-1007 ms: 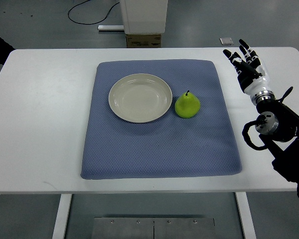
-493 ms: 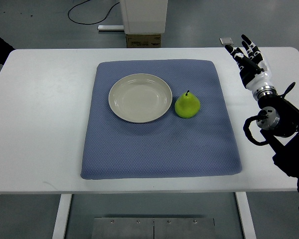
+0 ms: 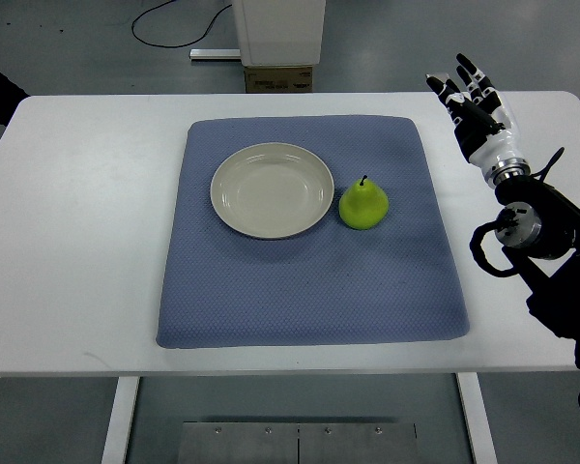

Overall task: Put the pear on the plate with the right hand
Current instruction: 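Move the open right hand down toward the green pear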

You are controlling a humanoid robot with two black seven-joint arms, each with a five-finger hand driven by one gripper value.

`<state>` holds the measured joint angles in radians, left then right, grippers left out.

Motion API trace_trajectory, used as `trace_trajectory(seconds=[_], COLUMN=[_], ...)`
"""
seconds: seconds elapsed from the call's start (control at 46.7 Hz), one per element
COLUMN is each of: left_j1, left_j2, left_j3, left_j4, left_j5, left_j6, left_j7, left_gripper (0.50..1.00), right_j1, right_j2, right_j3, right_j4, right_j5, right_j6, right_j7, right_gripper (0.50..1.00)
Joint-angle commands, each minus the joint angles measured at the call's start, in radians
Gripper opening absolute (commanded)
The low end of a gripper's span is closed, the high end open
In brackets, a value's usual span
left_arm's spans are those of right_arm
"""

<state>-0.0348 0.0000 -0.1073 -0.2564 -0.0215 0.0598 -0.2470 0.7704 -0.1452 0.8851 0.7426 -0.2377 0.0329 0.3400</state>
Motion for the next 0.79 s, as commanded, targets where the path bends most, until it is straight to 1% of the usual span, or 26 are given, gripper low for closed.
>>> trace_trajectory(seconds=[0.0, 0.15, 0.471, 0.771], left_j1=[0.000, 0.001, 0.000, 0.000], left_j2=[0.000, 0.000, 0.000, 0.000], left_j3=[0.000, 0.000, 0.000, 0.000], left_j4=[0.000, 0.000, 0.000, 0.000], left_j5=[0.000, 0.000, 0.000, 0.000], left_j6=[0.000, 0.000, 0.000, 0.000], left_j7=[0.000, 0.000, 0.000, 0.000], left_gripper=[1.000, 1.000, 1.000, 1.000], right_j1=[0.004, 0.021, 0.073, 0.073], right_j2=[-0.002, -0.008, -0.013, -0.008], right_j3=[-0.017, -0.037, -0.068, -0.071], right_j4=[0.006, 0.012, 0.011, 0.017], right_j5=[0.000, -0.005, -0.008, -0.012], right_j6=[0.038, 0.076, 0.075, 0.075], right_j7=[-0.001, -0.001, -0.012, -0.007], right_gripper=[1.000, 1.000, 1.000, 1.000])
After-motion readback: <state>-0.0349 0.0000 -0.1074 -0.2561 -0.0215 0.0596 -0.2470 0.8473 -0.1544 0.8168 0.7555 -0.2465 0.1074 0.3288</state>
